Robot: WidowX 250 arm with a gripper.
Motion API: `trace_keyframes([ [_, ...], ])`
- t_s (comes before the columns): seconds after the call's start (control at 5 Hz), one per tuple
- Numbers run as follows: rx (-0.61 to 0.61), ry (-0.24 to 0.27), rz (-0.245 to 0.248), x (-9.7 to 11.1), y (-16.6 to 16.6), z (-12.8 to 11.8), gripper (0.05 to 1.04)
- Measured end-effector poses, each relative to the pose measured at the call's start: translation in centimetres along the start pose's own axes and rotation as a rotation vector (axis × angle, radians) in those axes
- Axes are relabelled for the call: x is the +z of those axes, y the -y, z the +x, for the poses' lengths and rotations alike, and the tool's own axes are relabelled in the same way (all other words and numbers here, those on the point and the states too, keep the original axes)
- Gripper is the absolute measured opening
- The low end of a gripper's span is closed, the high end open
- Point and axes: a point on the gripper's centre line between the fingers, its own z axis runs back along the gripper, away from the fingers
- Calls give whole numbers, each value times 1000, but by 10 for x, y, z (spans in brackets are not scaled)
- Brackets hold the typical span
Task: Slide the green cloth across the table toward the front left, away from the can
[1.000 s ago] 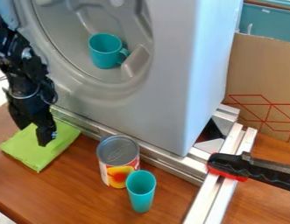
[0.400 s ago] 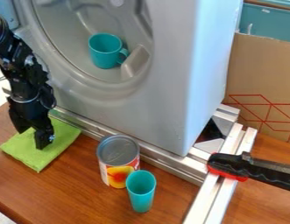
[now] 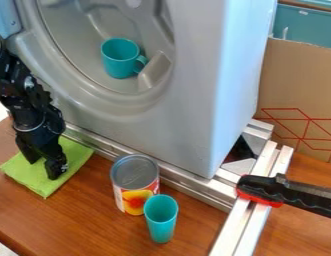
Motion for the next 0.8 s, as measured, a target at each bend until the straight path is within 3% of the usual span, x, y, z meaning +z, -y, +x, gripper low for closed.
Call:
trace_keyframes([
  [0.2,24,-22,-42,2,8,-24,1001],
  [0.4,11,-77,-125,11,21,-74,1001],
  [0.6,-14,-46,-158,18,23,-90,1001],
  [0.8,-35,-61,-151,11,19,-87,1001],
])
